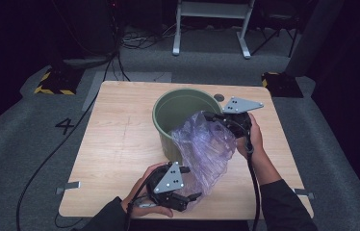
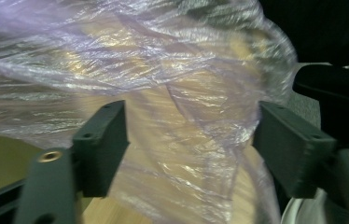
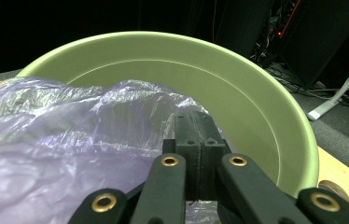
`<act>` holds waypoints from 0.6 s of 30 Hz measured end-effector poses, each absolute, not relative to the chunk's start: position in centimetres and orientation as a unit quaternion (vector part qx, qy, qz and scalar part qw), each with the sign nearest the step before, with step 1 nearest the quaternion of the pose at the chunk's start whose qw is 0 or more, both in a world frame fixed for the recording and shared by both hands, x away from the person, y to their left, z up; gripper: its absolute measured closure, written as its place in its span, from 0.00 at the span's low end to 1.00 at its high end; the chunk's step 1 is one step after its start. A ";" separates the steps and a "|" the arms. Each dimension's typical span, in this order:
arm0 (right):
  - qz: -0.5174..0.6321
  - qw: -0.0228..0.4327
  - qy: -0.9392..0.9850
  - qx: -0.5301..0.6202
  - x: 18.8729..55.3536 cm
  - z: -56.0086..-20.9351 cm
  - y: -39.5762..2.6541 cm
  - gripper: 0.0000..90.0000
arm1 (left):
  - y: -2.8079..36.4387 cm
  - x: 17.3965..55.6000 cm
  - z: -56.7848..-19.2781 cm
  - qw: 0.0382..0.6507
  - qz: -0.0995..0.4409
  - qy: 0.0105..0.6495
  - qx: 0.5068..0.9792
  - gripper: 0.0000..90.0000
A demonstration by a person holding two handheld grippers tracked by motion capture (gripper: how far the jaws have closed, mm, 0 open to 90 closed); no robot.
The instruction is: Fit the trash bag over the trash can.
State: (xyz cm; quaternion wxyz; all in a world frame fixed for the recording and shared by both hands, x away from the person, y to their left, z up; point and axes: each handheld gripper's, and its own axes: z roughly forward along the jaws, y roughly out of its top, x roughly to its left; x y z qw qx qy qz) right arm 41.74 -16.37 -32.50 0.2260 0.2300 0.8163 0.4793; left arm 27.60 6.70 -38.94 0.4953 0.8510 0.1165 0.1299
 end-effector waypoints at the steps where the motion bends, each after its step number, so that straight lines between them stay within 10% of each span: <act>1: 0.480 0.225 0.816 0.229 41.7 -32.5 -16.4 1.00 | 6.6 27.7 -38.9 0.490 0.148 0.120 0.851 0.40; 10: 0.496 0.233 0.806 0.223 41.4 -32.3 -17.0 0.94 | 7.8 28.5 -37.8 0.511 0.199 0.120 0.828 0.97; 18: 0.497 0.225 0.809 0.220 40.8 -31.8 -17.9 0.58 | 9.3 29.4 -36.0 0.534 0.215 0.125 0.808 1.00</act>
